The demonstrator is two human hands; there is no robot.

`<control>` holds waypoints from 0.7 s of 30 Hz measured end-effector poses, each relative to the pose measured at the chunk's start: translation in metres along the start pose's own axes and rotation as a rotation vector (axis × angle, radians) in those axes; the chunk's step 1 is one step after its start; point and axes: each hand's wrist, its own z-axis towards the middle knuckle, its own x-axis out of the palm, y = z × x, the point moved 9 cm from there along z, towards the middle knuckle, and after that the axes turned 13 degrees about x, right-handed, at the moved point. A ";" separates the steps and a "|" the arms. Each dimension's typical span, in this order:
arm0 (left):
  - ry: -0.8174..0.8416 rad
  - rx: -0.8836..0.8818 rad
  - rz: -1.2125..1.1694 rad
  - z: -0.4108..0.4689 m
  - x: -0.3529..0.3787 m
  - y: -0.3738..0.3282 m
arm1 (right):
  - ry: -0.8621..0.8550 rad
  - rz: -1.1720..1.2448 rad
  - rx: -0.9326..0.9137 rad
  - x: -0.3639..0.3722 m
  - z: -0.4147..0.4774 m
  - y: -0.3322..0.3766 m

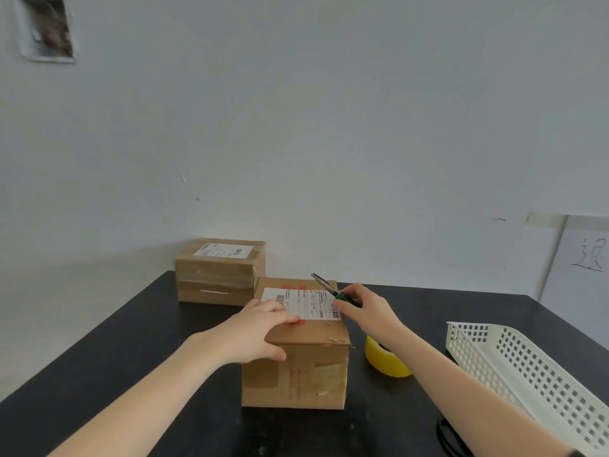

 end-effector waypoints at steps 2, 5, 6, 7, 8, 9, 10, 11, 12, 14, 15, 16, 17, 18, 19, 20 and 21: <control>0.006 0.002 -0.004 0.001 0.000 0.001 | 0.022 -0.066 -0.027 0.002 -0.002 0.002; 0.008 0.008 -0.031 0.002 -0.002 0.003 | 0.027 -0.174 -0.073 0.001 -0.009 0.002; 0.006 0.012 -0.047 0.002 -0.003 0.005 | 0.025 -0.195 -0.087 0.000 -0.012 0.003; 0.007 0.016 -0.067 0.001 -0.004 0.006 | 0.017 -0.210 -0.105 -0.002 -0.014 0.003; 0.009 0.020 -0.087 0.001 -0.004 0.008 | 0.009 -0.225 -0.122 -0.004 -0.016 0.004; 0.011 0.022 -0.105 0.000 -0.005 0.009 | 0.000 -0.237 -0.140 -0.006 -0.018 0.005; 0.011 0.022 -0.119 -0.001 -0.006 0.011 | -0.005 -0.246 -0.152 -0.008 -0.020 0.006; 0.007 0.017 -0.126 -0.001 -0.008 0.012 | -0.010 -0.251 -0.162 -0.010 -0.022 0.007; -0.003 0.012 -0.123 -0.001 -0.010 0.014 | -0.015 -0.255 -0.171 -0.012 -0.024 0.008; -0.029 0.002 -0.093 -0.001 -0.015 0.019 | -0.024 -0.260 -0.194 -0.015 -0.029 0.010; -0.042 -0.006 -0.079 0.000 -0.017 0.022 | -0.024 -0.257 -0.205 -0.017 -0.032 0.011; -0.057 -0.015 -0.071 0.000 -0.018 0.026 | -0.018 -0.251 -0.214 -0.017 -0.035 0.013; -0.071 -0.024 -0.068 0.001 -0.019 0.030 | -0.009 -0.244 -0.224 -0.017 -0.038 0.014; -0.085 -0.033 -0.062 0.002 -0.019 0.034 | 0.002 -0.239 -0.233 -0.017 -0.042 0.016; -0.100 -0.042 -0.051 0.003 -0.019 0.038 | 0.014 -0.234 -0.244 -0.017 -0.046 0.018; -0.120 -0.051 -0.030 0.004 -0.019 0.042 | 0.027 -0.231 -0.252 -0.017 -0.050 0.020; -0.145 -0.061 -0.009 0.005 -0.020 0.045 | 0.039 -0.225 -0.261 -0.017 -0.054 0.021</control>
